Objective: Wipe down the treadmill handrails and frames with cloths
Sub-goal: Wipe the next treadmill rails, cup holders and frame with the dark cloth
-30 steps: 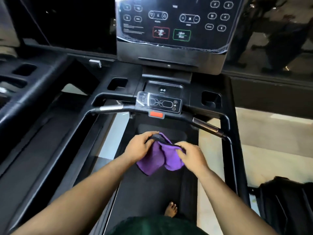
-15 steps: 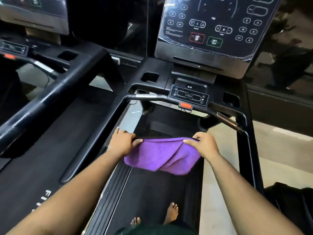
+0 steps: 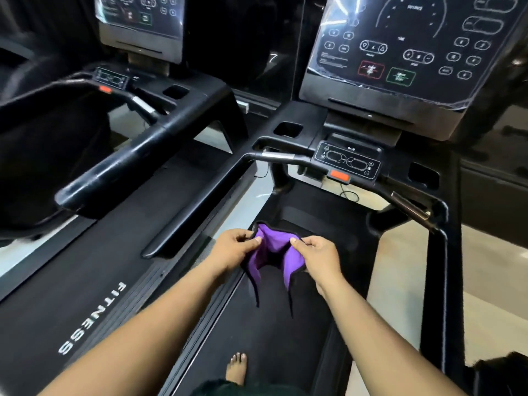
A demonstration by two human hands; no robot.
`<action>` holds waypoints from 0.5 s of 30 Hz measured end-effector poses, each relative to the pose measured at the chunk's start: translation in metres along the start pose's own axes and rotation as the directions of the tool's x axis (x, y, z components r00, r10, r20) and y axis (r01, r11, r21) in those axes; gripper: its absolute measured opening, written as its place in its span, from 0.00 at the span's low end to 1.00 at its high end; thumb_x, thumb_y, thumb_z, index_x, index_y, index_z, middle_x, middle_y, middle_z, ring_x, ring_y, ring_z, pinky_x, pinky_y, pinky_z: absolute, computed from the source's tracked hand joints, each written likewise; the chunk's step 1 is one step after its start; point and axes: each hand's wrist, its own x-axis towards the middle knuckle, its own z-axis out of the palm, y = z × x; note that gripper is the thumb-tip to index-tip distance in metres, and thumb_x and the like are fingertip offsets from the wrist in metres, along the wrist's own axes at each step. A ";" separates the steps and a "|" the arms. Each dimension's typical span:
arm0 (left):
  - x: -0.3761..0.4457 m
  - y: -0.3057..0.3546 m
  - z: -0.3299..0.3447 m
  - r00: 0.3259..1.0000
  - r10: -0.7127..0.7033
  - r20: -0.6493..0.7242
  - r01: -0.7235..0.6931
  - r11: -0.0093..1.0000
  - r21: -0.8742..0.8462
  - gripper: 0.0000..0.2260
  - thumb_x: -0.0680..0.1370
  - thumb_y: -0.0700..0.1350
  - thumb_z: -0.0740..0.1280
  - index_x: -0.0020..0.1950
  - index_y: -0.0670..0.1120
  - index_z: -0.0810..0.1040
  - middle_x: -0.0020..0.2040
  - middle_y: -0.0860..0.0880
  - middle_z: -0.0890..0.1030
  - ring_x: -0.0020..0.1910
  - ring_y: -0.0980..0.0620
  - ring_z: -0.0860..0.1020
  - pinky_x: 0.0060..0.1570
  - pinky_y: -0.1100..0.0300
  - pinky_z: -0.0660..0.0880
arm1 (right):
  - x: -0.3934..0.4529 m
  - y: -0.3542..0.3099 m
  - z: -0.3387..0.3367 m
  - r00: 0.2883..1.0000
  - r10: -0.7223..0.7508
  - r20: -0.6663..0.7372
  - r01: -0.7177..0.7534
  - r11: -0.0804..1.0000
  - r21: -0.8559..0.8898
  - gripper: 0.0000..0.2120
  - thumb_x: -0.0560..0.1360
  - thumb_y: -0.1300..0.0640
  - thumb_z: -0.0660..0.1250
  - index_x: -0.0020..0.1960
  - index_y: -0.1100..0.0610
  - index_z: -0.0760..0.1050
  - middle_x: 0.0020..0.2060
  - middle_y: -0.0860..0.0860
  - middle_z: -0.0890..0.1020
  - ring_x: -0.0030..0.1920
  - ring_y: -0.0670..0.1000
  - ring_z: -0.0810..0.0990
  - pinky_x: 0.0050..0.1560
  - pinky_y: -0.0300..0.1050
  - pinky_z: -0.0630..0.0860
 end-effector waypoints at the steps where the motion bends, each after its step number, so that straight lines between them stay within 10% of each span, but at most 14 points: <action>1: -0.008 -0.007 0.007 0.996 0.011 -0.089 -0.008 1.000 0.026 0.06 0.78 0.40 0.75 0.44 0.38 0.84 0.40 0.42 0.84 0.41 0.48 0.78 0.45 0.52 0.73 | -0.005 0.004 0.004 0.999 0.003 -0.031 -0.005 0.999 -0.042 0.15 0.74 0.48 0.76 0.37 0.57 0.80 0.27 0.46 0.80 0.31 0.47 0.75 0.37 0.48 0.75; 5: -0.031 -0.027 0.019 0.946 -0.019 -0.324 0.021 1.000 0.002 0.08 0.78 0.41 0.74 0.43 0.37 0.84 0.41 0.39 0.85 0.40 0.49 0.78 0.45 0.52 0.75 | -0.028 0.007 0.023 0.998 0.066 0.003 -0.066 0.997 -0.041 0.20 0.77 0.45 0.68 0.36 0.60 0.73 0.31 0.54 0.76 0.34 0.54 0.78 0.38 0.63 0.83; 12: -0.083 -0.031 0.015 0.960 0.113 -0.257 -0.058 0.976 0.212 0.04 0.78 0.39 0.74 0.52 0.44 0.86 0.48 0.51 0.86 0.48 0.56 0.81 0.55 0.49 0.79 | -0.077 0.003 0.051 0.946 -0.023 0.322 0.035 0.999 -0.030 0.17 0.77 0.50 0.73 0.37 0.61 0.76 0.29 0.52 0.75 0.32 0.50 0.76 0.36 0.54 0.85; 15: -0.101 -0.029 0.005 0.958 0.119 -0.260 -0.042 0.957 0.286 0.20 0.75 0.44 0.78 0.67 0.44 0.82 0.60 0.49 0.85 0.59 0.53 0.83 0.64 0.49 0.78 | -0.088 -0.007 0.056 0.913 0.010 0.408 -0.011 1.000 0.000 0.12 0.81 0.53 0.69 0.43 0.60 0.82 0.36 0.56 0.80 0.39 0.52 0.80 0.43 0.57 0.86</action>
